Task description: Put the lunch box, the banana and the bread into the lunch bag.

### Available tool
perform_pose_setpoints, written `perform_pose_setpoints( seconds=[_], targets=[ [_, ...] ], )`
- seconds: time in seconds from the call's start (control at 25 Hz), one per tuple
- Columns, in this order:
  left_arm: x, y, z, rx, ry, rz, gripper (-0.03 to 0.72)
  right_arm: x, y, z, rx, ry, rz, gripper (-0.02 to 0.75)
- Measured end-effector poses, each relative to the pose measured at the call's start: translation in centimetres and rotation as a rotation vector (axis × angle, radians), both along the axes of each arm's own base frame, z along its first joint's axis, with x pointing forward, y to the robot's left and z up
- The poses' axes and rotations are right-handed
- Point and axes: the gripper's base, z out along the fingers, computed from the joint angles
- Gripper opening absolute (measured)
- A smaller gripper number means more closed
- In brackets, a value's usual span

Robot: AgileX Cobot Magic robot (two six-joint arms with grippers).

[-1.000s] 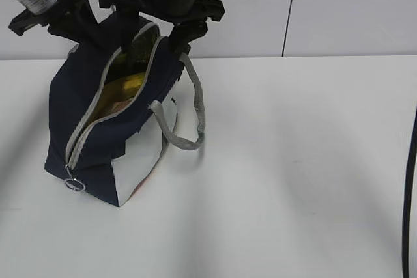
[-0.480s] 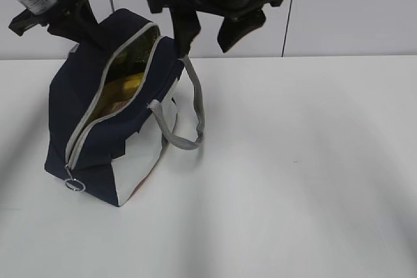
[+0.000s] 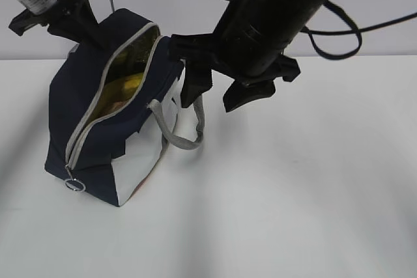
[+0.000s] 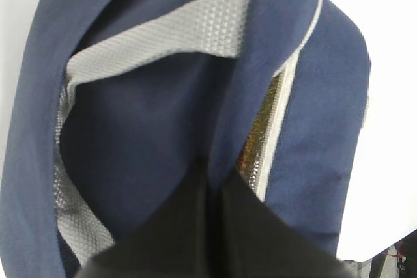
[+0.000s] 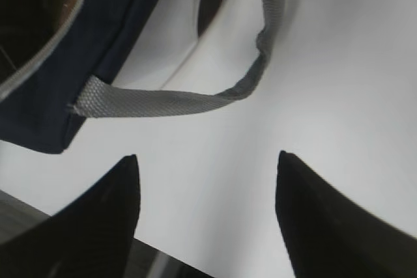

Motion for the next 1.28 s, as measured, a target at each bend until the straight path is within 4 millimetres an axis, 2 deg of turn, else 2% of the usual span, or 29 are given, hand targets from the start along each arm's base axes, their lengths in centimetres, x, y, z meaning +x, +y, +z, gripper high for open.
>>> perform_pose_setpoints(
  seconds=[0.16,0.32,0.4,0.64,0.84,1.08,1.28],
  targets=[
    [0.0,0.0,0.0,0.000,0.000,0.000,-0.003,1.3,-1.3,-1.1,0.204,0.023,-0.075,0.479],
    [0.0,0.0,0.0,0.000,0.000,0.000,-0.003,2.6,-2.0,-0.6,0.363,-0.005,-0.146,0.479],
    [0.0,0.0,0.0,0.000,0.000,0.000,-0.003,3.2,-1.7,-1.0,0.426,0.007,-0.159,0.479],
    [0.0,0.0,0.0,0.000,0.000,0.000,-0.003,4.9,0.0,-4.1,0.566,0.077,-0.173,0.475],
    [0.0,0.0,0.0,0.000,0.000,0.000,-0.003,5.7,0.3,-5.9,0.568,0.087,-0.194,0.373],
    [0.0,0.0,0.0,0.000,0.000,0.000,-0.003,6.1,0.4,-6.1,0.595,0.058,-0.197,0.247],
    [0.0,0.0,0.0,0.000,0.000,0.000,-0.003,6.4,0.5,-6.2,0.608,0.045,-0.207,0.226]
  ],
)
